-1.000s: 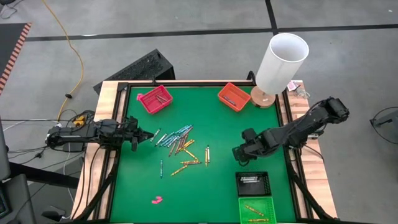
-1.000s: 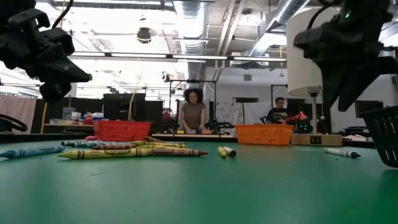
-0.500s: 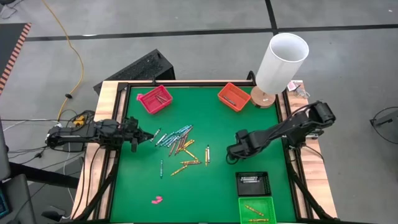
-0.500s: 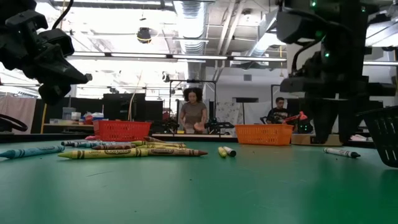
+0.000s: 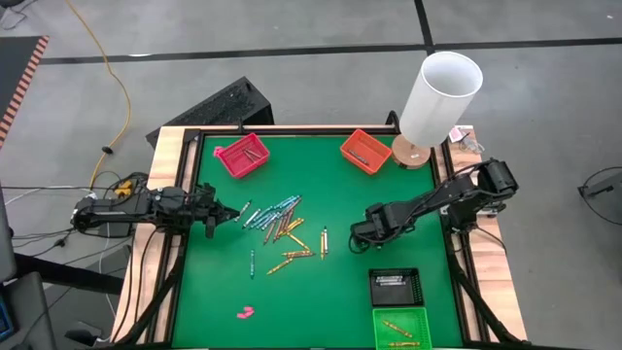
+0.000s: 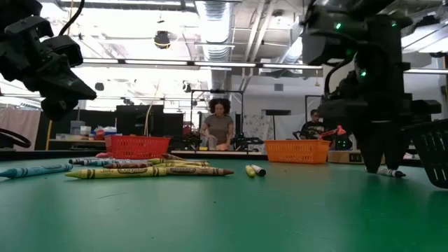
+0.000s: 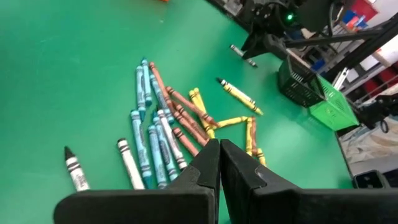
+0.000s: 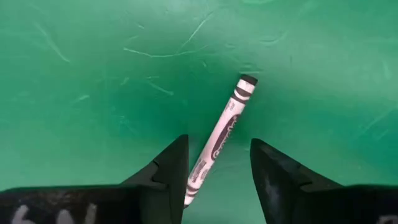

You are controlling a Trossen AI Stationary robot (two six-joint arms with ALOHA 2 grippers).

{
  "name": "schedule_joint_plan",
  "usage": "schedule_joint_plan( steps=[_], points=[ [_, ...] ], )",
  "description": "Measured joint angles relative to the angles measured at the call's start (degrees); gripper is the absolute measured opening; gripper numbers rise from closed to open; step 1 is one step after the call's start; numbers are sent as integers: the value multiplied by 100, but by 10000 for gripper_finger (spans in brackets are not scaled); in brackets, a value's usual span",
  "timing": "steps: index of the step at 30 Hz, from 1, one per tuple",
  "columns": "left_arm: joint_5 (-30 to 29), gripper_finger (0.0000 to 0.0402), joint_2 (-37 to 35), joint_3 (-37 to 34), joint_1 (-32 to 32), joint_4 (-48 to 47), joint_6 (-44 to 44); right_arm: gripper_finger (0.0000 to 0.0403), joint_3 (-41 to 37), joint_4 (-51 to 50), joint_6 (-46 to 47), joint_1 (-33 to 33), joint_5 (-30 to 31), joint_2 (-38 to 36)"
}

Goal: Sort crayons
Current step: Put the black crayon into the black bin

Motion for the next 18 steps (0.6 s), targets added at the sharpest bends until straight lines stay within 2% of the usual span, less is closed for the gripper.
schedule_joint_plan(
  steps=[9, 18],
  points=[
    [4, 0, 2, 0, 0, -97, 0, 134, 15, 361, -610, -339, -389, 245],
    [3, 0, 2, 0, 0, -99, 38, 40, 15, 399, -640, -385, -406, 234]
  ],
)
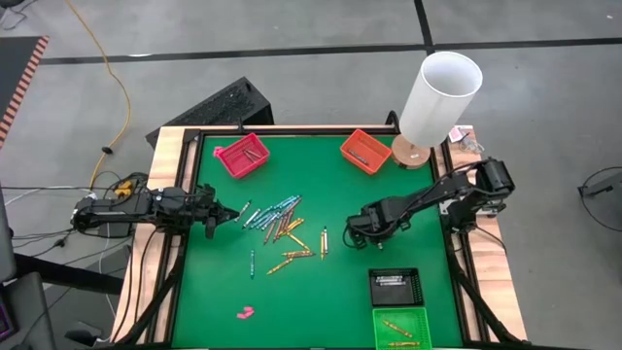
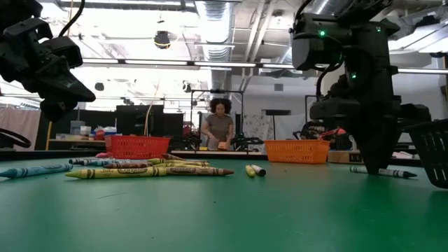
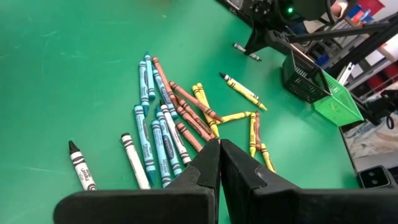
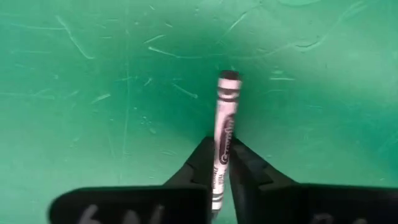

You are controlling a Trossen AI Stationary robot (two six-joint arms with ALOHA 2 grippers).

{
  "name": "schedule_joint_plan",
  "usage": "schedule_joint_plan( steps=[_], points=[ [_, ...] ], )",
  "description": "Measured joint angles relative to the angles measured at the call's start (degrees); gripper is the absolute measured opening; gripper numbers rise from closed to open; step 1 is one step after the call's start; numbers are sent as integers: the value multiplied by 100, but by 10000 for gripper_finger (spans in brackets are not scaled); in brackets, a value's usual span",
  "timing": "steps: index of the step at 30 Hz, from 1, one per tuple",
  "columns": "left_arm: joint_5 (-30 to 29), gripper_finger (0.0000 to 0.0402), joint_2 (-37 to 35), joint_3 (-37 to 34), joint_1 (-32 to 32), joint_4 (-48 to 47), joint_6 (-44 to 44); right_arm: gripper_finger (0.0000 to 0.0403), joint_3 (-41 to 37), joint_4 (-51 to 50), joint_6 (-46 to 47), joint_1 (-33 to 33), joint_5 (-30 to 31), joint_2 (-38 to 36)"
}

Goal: Sort crayons
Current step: Put the black crayon into the black bin

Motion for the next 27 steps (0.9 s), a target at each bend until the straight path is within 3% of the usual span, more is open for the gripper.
schedule_joint_plan(
  steps=[4, 11, 19, 27],
  points=[
    [0, 0, 0, 0, -1, -2, 7, 7, 2, -4, -99, 8, 6, 2],
    [0, 0, 0, 0, 0, 18, -39, 3, 200, -21, -431, 27, 131, -156],
    [-44, 0, 0, 0, 0, 126, -114, 1, 409, 4, -1078, 299, 255, -1107],
    [-68, 0, 2, 0, 0, 360, -122, 0, 422, -708, -1517, 1278, 62, -2220]
  ],
)
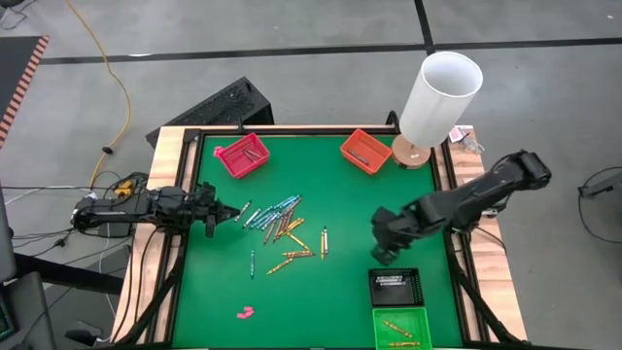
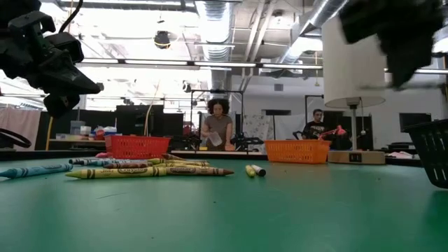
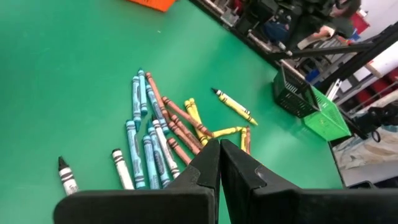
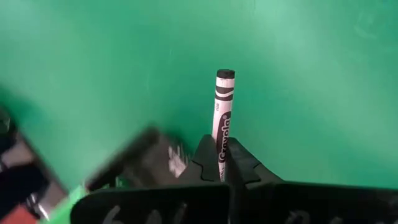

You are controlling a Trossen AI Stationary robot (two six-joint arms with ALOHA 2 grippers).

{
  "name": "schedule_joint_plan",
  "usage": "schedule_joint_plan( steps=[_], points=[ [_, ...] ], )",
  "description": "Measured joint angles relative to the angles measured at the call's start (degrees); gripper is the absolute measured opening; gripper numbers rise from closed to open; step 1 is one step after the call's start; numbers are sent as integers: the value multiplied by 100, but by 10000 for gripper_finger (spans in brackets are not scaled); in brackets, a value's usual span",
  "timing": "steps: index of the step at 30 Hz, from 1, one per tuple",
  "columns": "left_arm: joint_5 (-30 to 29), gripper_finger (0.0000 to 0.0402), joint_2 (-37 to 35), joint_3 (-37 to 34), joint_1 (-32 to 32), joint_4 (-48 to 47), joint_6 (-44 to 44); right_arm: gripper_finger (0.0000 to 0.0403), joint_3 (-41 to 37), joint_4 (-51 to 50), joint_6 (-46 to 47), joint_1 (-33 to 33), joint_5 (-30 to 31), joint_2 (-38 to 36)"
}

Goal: Sort crayons
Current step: Put the black crayon into the black bin

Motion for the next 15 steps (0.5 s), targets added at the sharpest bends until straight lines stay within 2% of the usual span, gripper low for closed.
schedule_joint_plan(
  steps=[7, 11, 15],
  points=[
    [-3, 0, 0, 0, 0, 18, -21, 0, 0, -226, -4, 1234, -16, -308],
    [-1, 0, 0, 0, 0, 16, -47, 0, 0, -116, -2, 1836, -23, -139],
    [0, 0, 0, 0, -1, 18, -67, 0, 2, 157, 27, 2173, -25, 121]
  ],
)
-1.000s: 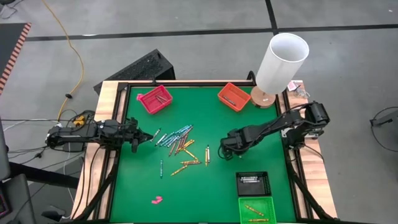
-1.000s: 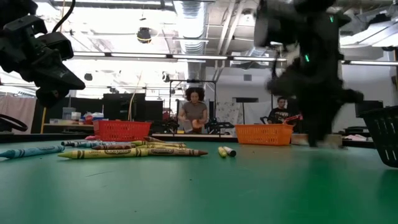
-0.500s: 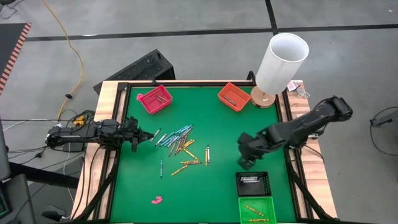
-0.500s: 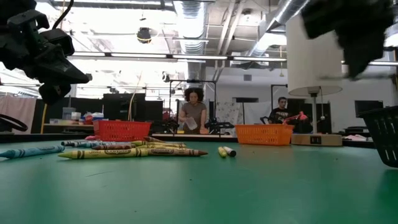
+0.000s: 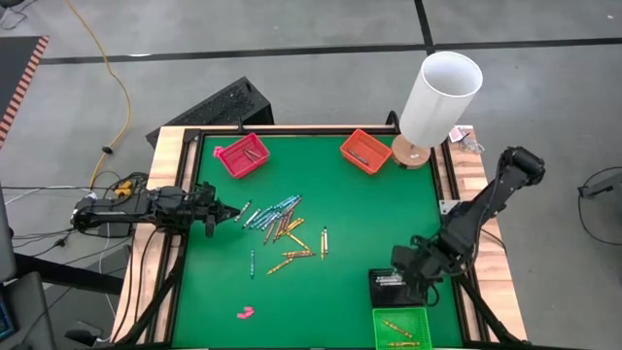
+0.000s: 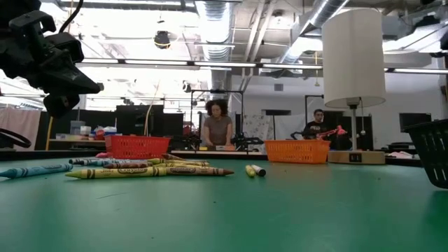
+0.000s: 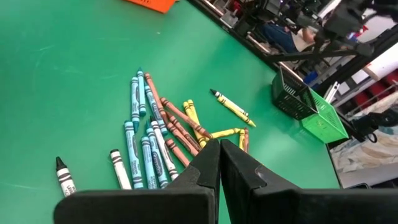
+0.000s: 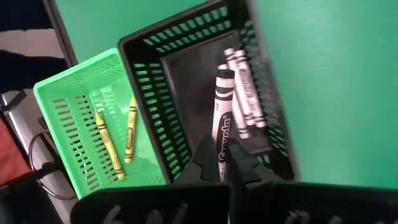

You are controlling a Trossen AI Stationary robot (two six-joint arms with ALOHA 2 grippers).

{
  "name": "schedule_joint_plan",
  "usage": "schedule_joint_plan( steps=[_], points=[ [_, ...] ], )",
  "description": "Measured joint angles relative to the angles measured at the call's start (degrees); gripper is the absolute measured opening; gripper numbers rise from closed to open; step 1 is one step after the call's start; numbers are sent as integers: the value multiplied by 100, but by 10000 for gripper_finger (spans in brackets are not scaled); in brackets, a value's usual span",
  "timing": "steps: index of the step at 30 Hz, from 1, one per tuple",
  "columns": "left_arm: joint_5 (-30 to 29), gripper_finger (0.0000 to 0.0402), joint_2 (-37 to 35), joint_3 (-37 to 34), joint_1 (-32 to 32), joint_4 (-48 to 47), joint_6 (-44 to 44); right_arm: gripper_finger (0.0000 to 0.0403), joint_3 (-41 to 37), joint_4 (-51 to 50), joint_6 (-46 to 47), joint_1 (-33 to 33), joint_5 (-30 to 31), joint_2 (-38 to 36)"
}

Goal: Sort crayons
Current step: Put the black crayon into the black bin, then put the brown crayon into the red bin

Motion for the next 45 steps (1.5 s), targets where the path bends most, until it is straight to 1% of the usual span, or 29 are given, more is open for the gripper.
schedule_joint_plan(
  steps=[6, 8, 10, 13, 20, 26, 29, 32, 36, 40, 43, 45],
  points=[
    [1, 0, 0, 0, 0, -3, -63, 0, 0, 348, -44, 126, -2, 518],
    [2, 0, 1, 0, 0, -4, -66, 1, 0, 366, -49, 103, -101, 685],
    [2, 0, 0, 0, 1, -7, -66, 6, 0, 365, -69, 99, -234, 821],
    [2, 0, 0, 0, -1, -11, -67, 20, 0, 409, -136, 102, -280, 905],
    [4, 0, 0, 0, 1, -30, -57, 63, 3, 438, -149, -31, -280, 888],
    [4, 0, 0, 0, -1, -39, -113, 84, 3, 444, -191, -172, -284, 888],
    [-17, 0, 0, 0, -1, -39, -240, 87, 3, 523, -205, -239, -286, 888],
    [-246, 0, 2, 0, -1, -98, -275, 87, 68, 507, -328, -295, -286, 864],
    [-153, 0, 2, 0, 1, -114, -662, 87, 301, 490, -590, -415, -284, 777],
    [-367, 0, 2, 0, -1, -88, -1044, 88, 595, 365, -668, -592, -253, 598],
    [-518, 0, 2, -2, -1, 14, -1049, 88, 782, 420, -811, -740, -45, 423],
    [-526, 0, 2, -2, -1, 150, -862, 88, 903, 545, -966, -873, 299, 322]
  ],
)
